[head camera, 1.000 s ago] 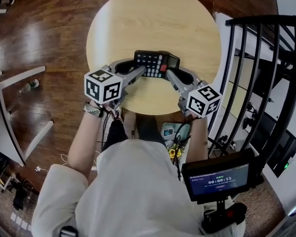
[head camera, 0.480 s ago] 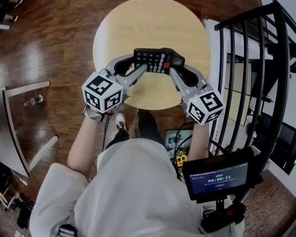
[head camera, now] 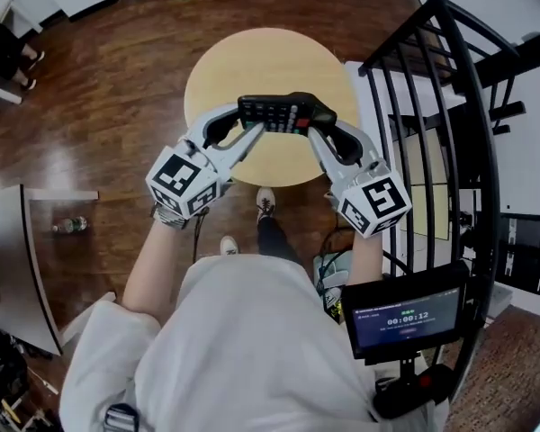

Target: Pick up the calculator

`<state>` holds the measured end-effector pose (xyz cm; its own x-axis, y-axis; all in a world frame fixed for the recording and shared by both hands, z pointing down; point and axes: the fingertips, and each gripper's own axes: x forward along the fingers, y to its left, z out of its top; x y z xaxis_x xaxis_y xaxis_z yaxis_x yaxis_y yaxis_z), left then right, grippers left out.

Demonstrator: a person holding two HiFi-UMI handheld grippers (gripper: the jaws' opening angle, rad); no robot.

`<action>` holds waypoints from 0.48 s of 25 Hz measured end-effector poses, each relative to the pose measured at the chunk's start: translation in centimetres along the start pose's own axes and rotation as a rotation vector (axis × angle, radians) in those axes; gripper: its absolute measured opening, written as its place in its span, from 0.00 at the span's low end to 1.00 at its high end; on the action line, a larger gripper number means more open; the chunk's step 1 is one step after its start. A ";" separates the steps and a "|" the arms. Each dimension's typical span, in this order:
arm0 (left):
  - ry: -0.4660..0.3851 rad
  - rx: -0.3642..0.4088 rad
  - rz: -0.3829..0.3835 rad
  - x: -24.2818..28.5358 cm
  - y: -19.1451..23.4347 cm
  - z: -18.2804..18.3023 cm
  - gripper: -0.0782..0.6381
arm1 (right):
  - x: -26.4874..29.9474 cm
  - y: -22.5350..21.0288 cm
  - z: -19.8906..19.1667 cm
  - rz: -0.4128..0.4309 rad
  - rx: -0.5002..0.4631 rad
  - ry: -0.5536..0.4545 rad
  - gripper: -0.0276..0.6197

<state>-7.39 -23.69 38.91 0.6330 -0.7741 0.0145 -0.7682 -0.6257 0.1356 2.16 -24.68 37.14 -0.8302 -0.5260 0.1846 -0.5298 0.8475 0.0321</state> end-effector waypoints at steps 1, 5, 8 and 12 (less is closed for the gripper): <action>-0.024 0.020 -0.006 -0.7 -0.7 0.7 0.32 | -0.8 0.8 0.8 -0.013 -0.024 -0.017 0.14; -0.079 0.114 -0.043 -2.0 -2.9 3.7 0.32 | -3.1 2.5 3.4 -0.061 -0.073 -0.082 0.14; -0.077 0.171 -0.051 -2.5 -4.0 5.5 0.32 | -4.1 3.0 4.7 -0.070 -0.069 -0.131 0.14; -0.067 0.186 -0.030 -2.8 -5.1 6.7 0.32 | -5.1 3.3 6.0 -0.061 -0.084 -0.147 0.14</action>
<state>-5.87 -18.97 31.52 0.6527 -0.7558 -0.0535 -0.7576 -0.6507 -0.0504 3.66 -19.62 30.45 -0.8168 -0.5759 0.0347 -0.5685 0.8137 0.1216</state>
